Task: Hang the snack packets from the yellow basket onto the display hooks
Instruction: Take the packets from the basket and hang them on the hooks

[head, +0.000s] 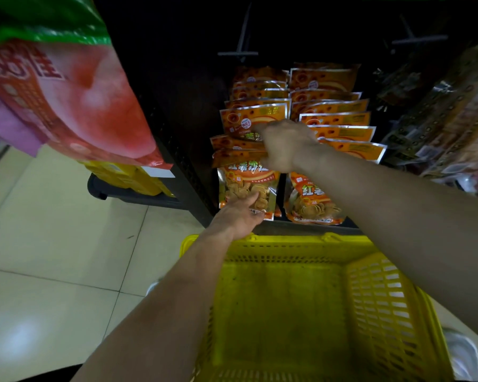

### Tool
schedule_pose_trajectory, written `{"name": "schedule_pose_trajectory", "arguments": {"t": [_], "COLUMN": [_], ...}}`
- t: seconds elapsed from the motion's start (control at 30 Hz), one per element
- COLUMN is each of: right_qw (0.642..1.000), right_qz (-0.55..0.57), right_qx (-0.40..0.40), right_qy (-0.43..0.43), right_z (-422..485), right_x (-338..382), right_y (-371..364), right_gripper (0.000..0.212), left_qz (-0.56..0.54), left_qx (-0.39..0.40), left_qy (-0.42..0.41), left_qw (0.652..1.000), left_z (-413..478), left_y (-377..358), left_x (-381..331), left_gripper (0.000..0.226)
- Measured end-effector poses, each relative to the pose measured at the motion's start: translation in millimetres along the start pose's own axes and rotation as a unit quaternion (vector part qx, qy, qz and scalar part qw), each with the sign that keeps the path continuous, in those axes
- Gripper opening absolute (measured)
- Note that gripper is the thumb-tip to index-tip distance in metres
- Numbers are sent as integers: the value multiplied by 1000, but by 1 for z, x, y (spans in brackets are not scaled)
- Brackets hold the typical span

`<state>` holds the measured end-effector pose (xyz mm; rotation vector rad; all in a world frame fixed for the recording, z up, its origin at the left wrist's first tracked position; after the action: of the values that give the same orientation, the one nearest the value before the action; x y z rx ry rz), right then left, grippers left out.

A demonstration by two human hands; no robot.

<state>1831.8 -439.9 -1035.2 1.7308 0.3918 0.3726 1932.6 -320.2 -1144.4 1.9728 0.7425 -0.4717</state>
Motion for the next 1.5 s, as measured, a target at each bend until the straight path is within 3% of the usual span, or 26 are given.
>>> {"name": "schedule_pose_trajectory", "arguments": {"t": [0.63, 1.0, 1.17, 1.3, 1.5], "right_qw": [999, 993, 989, 992, 989], "right_qz": [31, 74, 60, 29, 64], "right_qx": [15, -33, -7, 6, -15], "right_qy": [-6, -86, -137, -124, -131], "right_z": [-15, -56, -84, -89, -65], "right_x": [-24, -79, -139, -154, -145], "right_y": [-9, 9, -7, -34, -59], "right_gripper": [56, 68, 99, 124, 117], "left_qz": [-7, -28, -24, -30, 53], "left_qx": [27, -37, -10, 17, -14], "left_qy": [15, -53, -92, -113, -102], "left_qw": [999, 998, 995, 993, 993], "left_z": [5, -35, -20, 3, 27], "left_y": [-14, 2, -20, -49, -58], "left_x": [5, -31, -77, -103, -109], "left_gripper": [65, 52, 49, 53, 61]}}
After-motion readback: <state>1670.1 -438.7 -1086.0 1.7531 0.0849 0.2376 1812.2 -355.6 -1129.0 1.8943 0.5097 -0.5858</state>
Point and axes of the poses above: each hand's wrist, its own z-axis towards the middle knuckle, its own y-axis out of the back of the hand, x = y × z, the point moved 3 cm from there along z, towards the middle knuckle, and after that the axes turned 11 degrees about -y, right-handed, at the moved point
